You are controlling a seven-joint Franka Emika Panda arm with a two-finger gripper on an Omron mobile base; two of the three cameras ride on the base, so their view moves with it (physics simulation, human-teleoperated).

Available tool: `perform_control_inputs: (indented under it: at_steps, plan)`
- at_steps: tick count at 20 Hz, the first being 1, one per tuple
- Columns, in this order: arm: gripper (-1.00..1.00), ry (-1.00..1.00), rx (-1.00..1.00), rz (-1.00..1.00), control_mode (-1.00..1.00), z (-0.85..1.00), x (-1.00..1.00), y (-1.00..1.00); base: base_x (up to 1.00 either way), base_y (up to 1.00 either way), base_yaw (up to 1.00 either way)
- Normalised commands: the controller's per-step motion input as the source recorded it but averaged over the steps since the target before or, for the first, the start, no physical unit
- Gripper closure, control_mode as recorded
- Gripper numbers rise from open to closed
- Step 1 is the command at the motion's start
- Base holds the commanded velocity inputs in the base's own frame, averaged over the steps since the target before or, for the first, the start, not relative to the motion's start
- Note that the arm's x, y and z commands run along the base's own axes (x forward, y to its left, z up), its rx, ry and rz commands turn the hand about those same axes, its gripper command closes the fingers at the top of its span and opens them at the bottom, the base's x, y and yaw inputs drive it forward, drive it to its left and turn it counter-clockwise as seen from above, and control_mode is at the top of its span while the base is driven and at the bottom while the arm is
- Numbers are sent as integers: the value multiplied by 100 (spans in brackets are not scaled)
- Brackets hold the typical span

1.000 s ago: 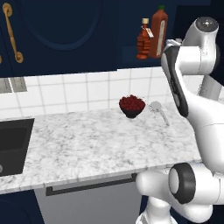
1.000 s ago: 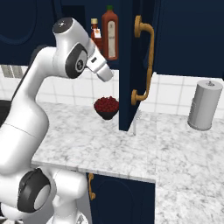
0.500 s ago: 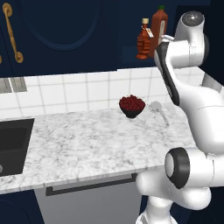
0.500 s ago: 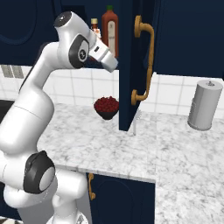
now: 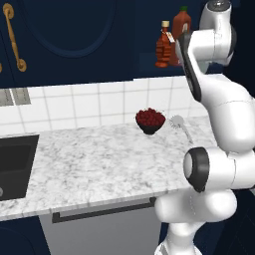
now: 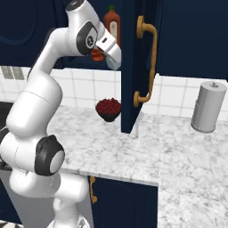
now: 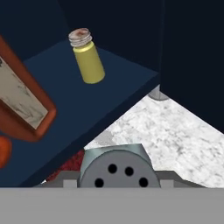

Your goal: Put the shaker and condiment bottle from the counter next to their counterparts in the cabinet.

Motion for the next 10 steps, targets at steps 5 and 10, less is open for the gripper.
perform_control_inputs:
  at_steps: [5, 10]
  plan:
    - [100, 0, 0, 0, -100, -4, 3, 0, 0, 0, 0]
    - [100, -12, -5, 0, -100, -43, 0, -4, 0, 0, 0]
